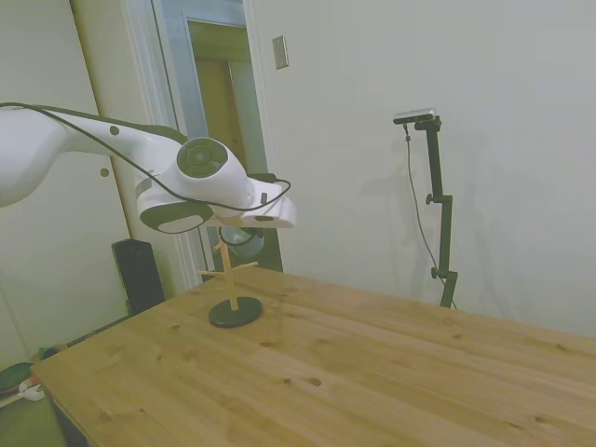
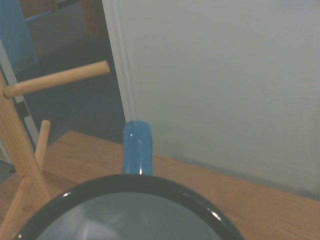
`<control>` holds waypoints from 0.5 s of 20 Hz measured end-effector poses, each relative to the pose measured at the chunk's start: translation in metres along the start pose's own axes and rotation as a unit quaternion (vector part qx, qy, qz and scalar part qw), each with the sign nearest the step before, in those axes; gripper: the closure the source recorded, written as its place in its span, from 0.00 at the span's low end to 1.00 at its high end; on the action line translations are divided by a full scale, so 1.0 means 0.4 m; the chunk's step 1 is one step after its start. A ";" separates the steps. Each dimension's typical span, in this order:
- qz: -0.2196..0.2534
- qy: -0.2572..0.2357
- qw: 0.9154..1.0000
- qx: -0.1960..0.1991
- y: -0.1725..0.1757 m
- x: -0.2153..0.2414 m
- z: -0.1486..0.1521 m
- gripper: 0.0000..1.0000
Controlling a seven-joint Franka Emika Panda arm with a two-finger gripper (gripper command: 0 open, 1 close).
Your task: Unload the mug
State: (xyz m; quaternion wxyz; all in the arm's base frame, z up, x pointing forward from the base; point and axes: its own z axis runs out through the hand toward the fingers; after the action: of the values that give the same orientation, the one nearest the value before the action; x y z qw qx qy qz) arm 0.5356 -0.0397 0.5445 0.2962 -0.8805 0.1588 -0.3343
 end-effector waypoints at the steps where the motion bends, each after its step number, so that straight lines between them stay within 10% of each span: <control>1: 0.006 -0.007 1.000 -0.010 -0.001 -0.002 0.005 1.00; 10: 0.043 -0.083 0.993 -0.067 0.001 -0.012 0.051 1.00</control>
State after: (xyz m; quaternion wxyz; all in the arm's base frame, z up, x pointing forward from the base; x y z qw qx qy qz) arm 0.5459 -0.0292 0.5294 0.2629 -0.9154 0.1937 -0.2354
